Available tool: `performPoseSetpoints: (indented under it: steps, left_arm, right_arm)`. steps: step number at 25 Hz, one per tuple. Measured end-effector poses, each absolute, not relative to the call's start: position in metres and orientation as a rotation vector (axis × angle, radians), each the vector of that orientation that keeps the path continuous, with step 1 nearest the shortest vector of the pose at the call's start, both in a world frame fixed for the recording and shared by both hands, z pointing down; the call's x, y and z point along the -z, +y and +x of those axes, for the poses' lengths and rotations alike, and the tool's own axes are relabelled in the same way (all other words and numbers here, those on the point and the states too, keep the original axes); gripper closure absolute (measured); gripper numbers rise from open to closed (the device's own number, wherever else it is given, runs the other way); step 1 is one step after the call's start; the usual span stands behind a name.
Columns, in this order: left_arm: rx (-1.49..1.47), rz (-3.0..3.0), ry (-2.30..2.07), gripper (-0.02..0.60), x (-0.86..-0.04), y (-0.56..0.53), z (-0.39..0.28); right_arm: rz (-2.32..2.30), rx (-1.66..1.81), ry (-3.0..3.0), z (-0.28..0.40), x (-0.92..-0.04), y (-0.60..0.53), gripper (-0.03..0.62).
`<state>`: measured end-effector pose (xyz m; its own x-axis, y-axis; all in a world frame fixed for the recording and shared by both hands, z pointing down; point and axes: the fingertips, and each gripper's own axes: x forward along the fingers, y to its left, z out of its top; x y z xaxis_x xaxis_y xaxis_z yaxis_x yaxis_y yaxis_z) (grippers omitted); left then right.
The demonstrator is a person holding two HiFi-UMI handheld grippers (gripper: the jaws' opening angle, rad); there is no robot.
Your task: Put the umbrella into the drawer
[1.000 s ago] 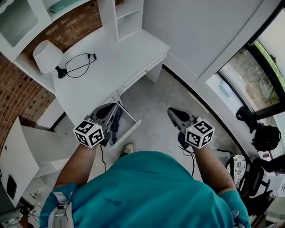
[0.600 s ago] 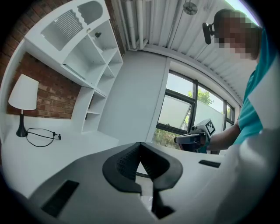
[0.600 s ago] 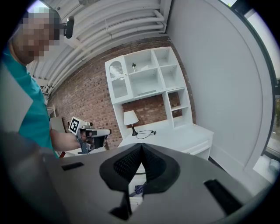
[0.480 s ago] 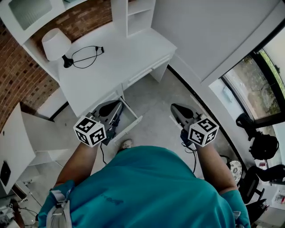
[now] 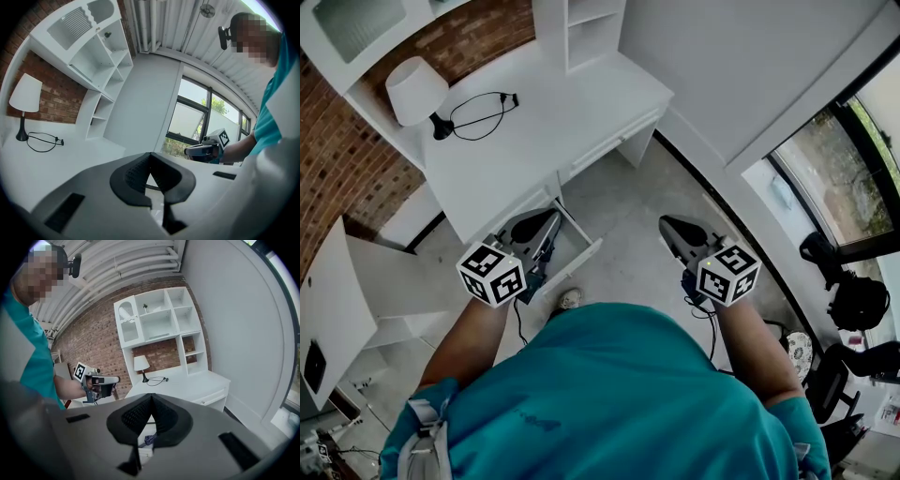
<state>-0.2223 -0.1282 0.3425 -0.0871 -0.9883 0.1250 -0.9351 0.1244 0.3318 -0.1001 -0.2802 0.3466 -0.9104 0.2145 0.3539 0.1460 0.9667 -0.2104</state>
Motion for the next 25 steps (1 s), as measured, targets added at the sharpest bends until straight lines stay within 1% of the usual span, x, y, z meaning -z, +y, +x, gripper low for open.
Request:
performPoseSetpoints:
  steps: [25]
  left_arm:
    - [0.249, 1.865, -2.102, 0.568, -0.345, -0.117, -0.224]
  right_arm:
    - [-0.265, -0.234, -2.716, -0.1, -0.353, -0.273, 0.574]
